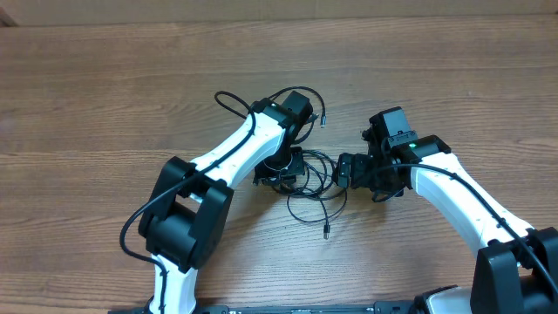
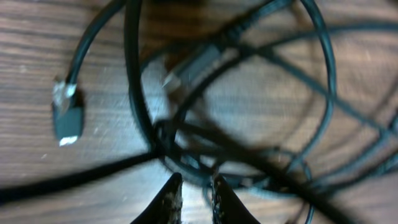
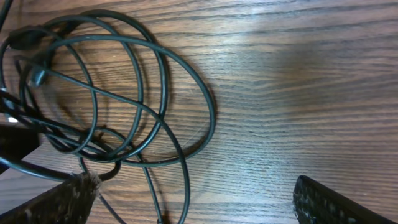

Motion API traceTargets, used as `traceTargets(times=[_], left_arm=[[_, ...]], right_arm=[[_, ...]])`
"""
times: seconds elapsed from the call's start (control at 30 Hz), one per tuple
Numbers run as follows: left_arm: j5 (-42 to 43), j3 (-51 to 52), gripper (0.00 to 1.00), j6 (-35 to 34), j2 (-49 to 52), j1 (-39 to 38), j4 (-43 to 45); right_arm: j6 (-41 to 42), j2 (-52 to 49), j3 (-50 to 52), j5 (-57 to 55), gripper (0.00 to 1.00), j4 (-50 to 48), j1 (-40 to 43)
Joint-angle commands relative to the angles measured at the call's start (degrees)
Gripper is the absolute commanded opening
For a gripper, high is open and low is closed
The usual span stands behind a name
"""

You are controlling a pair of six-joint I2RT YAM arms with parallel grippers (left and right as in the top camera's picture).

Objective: Untangle cables

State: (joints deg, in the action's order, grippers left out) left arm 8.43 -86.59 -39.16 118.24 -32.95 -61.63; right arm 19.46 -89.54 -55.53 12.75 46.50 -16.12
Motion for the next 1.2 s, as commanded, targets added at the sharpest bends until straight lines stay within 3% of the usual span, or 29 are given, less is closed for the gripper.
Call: traceTargets(times=[0.0, 0.77, 1.17], left_arm=[[0.76, 0.33, 0.19, -6.14, 2.08, -0.17, 1.92], [-0.46, 0.33, 0.22, -6.29, 2.86, -2.03, 10.27], [-6.10, 0.35, 0.23, -6.32, 3.06, -4.92, 10.93]], right_arm=[[-0.68, -0.22, 0.46, 1.07, 1.00, -0.55, 0.07], [-2.23, -0.22, 0.46, 5.70, 1.00, -0.72, 0.07], [-3.48, -0.22, 0.98, 7.26, 1.00, 0.15, 0.00]])
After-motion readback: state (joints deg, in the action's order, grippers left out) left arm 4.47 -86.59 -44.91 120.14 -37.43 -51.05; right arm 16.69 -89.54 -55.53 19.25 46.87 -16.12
